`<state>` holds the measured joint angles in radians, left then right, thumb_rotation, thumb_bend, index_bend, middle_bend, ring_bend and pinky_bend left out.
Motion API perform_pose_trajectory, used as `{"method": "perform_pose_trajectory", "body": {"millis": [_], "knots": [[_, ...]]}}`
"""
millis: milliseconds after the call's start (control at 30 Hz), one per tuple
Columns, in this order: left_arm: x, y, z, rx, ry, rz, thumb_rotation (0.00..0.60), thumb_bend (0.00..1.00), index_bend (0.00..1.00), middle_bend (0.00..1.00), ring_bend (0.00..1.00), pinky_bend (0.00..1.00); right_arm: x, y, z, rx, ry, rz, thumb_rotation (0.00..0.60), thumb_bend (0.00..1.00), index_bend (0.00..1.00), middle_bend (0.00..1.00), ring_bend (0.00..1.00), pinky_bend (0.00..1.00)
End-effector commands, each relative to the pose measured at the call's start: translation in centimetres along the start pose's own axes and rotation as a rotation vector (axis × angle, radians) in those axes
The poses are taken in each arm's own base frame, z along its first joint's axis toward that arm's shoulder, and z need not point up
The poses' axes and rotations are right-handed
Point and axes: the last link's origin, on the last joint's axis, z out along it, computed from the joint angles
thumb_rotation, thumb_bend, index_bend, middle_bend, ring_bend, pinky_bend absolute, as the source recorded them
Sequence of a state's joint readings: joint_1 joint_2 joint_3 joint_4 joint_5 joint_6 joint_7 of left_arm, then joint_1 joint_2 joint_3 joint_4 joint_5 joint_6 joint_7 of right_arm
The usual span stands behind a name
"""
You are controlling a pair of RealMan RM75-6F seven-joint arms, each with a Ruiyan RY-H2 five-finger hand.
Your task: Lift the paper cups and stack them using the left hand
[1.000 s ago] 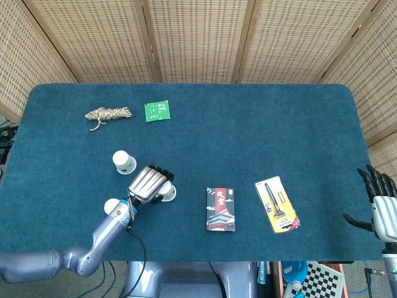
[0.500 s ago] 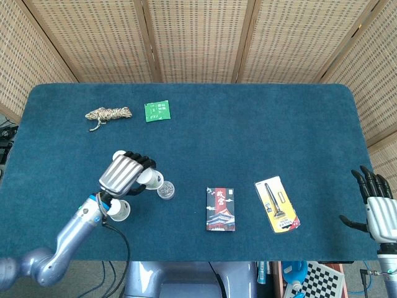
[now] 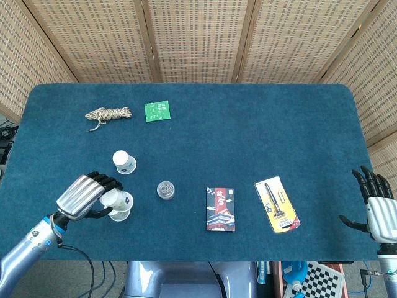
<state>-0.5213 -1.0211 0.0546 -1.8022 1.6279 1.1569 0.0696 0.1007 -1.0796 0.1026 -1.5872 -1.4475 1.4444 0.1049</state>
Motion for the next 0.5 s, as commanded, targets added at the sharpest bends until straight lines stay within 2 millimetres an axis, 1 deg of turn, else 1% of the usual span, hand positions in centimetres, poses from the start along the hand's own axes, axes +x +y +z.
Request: {"method": "perform_pose_trajectory", "body": {"millis": [33, 200, 333, 500], "knots": [[-0.6, -1.2, -1.4, 0.026, -0.002, 0.011, 0.600, 0.29, 0.36, 0.45, 0.38, 0.37, 0.0, 0.0, 0.0, 0.000, -0.001, -0.001, 0.600, 0.00, 0.00, 0.00, 0.00, 0.00], [-1.2, -2.0, -1.7, 0.037, -0.005, 0.011, 0.600, 0.29, 0.36, 0.45, 0.38, 0.37, -0.1, 0.0, 0.0, 0.001, -0.002, -0.003, 0.600, 0.00, 0.00, 0.00, 0.00, 0.00], [-2.0, -2.1, -1.2, 0.031, -0.034, 0.019, 0.600, 0.29, 0.36, 0.45, 0.38, 0.37, -0.2, -0.1, 0.0, 0.002, -0.003, -0.005, 0.600, 0.00, 0.00, 0.00, 0.00, 0.00], [-2.5, -2.1, -0.9, 0.029, -0.051, 0.020, 0.600, 0.29, 0.36, 0.45, 0.38, 0.37, -0.3, -0.2, -0.1, 0.005, -0.006, -0.009, 0.600, 0.00, 0.00, 0.00, 0.00, 0.00]]}}
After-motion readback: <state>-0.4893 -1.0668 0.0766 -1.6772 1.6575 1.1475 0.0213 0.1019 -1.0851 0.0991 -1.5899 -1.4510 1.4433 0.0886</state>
